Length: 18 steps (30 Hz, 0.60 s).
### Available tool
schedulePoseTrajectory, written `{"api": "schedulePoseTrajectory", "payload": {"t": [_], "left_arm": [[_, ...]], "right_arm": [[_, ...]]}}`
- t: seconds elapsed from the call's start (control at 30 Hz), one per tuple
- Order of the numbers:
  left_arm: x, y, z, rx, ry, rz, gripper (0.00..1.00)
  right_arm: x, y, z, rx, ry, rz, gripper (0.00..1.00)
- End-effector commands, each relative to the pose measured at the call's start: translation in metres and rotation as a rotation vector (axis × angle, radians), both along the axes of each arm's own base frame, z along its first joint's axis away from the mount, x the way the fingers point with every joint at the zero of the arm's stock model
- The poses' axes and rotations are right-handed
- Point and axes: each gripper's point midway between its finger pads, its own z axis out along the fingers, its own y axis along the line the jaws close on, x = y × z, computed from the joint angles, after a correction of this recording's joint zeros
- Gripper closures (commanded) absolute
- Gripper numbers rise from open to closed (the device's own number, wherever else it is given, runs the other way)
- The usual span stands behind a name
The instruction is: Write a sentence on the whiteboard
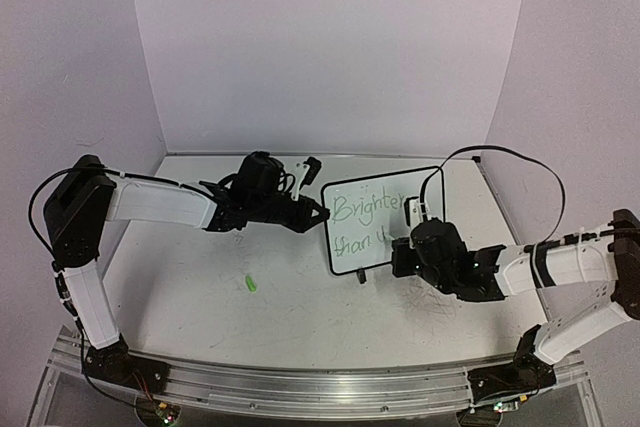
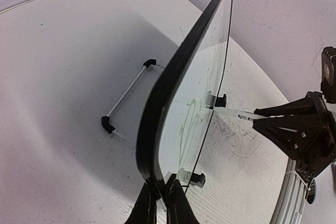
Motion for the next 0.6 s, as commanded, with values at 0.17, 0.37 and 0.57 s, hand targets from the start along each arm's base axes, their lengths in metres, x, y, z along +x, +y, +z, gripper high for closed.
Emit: {"api": "schedulePoseTrajectory", "payload": {"t": [0.17, 0.37, 0.57], "left_arm": [[0.019, 0.009, 0.015, 0.029, -0.067, 0.061, 1.0], [0.018, 0.009, 0.017, 0.027, -0.069, 0.061, 1.0], [0.018, 0.009, 0.018, 0.026, -0.072, 0.061, 1.0]], "right_arm": [[-0.012, -0.007, -0.026, -0.003, 0.074, -0.022, 1.0], [-0.02, -0.004, -0.04, -0.015, 0.108, -0.011, 1.0], [-0.021, 0.004, -0.041, -0.021, 0.107, -0.001, 1.0]]}}
